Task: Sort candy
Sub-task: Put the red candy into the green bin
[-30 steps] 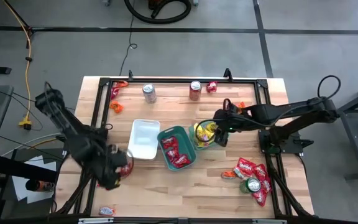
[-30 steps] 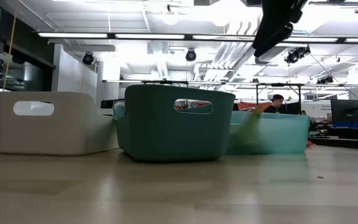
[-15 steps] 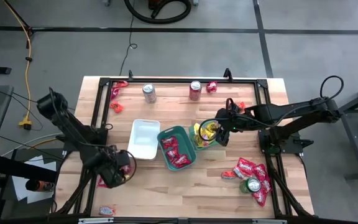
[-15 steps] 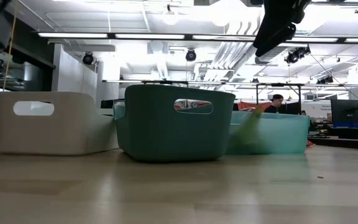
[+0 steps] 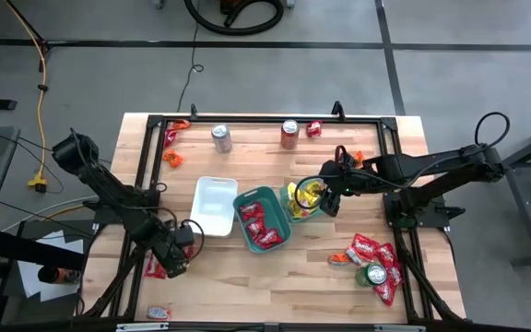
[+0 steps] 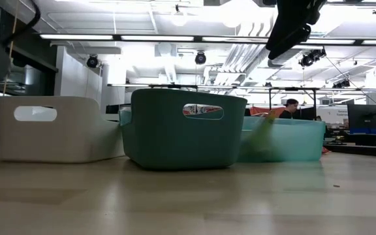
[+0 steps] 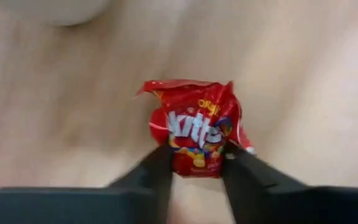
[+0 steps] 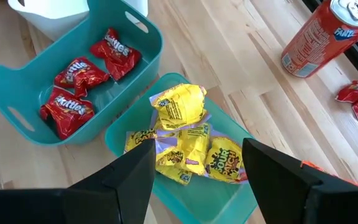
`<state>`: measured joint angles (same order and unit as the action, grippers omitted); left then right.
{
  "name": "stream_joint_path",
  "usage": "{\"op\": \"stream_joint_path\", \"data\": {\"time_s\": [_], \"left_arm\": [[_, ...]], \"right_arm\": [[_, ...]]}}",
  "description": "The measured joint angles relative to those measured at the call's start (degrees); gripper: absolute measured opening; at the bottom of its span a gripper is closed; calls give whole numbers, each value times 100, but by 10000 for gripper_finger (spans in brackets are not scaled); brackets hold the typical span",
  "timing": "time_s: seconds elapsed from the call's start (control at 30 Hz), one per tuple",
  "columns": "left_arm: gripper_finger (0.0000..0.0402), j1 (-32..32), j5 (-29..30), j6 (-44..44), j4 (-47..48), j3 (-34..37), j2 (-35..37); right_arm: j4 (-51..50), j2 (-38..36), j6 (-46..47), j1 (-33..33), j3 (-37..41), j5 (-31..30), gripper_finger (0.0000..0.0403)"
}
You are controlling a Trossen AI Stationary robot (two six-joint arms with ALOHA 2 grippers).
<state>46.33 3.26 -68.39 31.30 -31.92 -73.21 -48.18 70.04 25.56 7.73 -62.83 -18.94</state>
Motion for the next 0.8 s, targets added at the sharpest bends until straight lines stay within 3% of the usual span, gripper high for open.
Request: {"op": "stream_joint_path", "data": {"time_s": [0.1,0.2,0.27,0.37,0.47,0.6,0.8], "left_arm": [[22,-25,-161,136,-29,-271,463],[25,-230,153,413,12,-702,989],[24,-591,726,962,-3,-1090,1190],[9,-1336,1479,2268,-67,-1618,1188],[6,-2231,1632,3713,-500,-1917,949],[6,-3229,963,4774,-1385,-1936,431],[16,-3817,-52,4999,-2015,-1936,-507]], "right_arm": [[2,0,4,2,0,0,236],[136,0,-2,0,2,73,236],[356,0,-66,2,2,108,236],[805,0,-253,2,2,114,236],[1177,0,-433,2,2,114,236],[1518,0,-498,0,2,116,236],[2110,0,-505,2,-2,140,236]]}}
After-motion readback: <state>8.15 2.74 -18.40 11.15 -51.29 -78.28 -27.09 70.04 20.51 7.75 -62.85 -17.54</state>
